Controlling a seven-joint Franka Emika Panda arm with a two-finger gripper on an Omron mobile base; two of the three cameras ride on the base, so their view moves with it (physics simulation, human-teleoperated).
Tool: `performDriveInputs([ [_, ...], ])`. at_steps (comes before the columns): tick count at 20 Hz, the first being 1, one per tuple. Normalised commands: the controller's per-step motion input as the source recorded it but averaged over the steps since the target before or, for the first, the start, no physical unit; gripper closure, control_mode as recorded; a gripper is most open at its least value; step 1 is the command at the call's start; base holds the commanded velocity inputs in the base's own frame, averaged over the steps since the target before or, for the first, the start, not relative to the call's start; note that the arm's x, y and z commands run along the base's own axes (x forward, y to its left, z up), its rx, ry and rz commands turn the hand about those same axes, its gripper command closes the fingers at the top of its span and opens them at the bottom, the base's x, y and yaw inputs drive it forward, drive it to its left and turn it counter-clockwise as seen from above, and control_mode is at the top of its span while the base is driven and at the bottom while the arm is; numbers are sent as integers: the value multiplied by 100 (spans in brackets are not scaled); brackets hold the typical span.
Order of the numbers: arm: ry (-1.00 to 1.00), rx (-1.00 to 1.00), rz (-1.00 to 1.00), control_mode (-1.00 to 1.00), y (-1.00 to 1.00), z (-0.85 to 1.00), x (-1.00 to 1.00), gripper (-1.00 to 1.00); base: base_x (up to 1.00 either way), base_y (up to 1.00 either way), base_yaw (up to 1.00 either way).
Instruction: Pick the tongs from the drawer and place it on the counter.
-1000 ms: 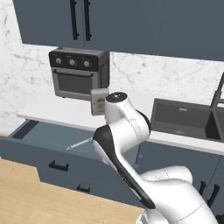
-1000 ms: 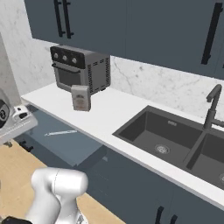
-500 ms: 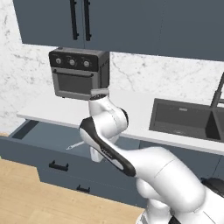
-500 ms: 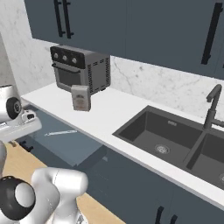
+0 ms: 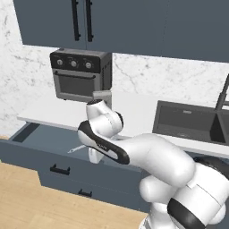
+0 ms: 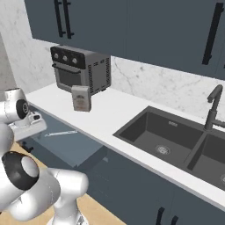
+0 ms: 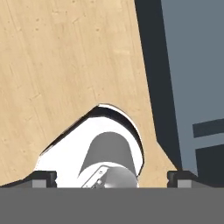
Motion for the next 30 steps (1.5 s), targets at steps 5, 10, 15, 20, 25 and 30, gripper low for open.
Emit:
performDriveInputs([
  [5,0,0,3,-100,7,-34,34,-100,0,0,0],
  [10,0,0,5,-100,1,-37,24,-100,0,0,0],
  [15,0,0,5,-100,2,-31,31,-100,0,0,0],
  [20,0,0,6,-100,0,-34,27,-100,0,0,0],
  [25,0,0,6,-100,0,-32,25,-100,0,0,0],
  [30,0,0,6,-100,0,-27,24,-100,0,0,0],
])
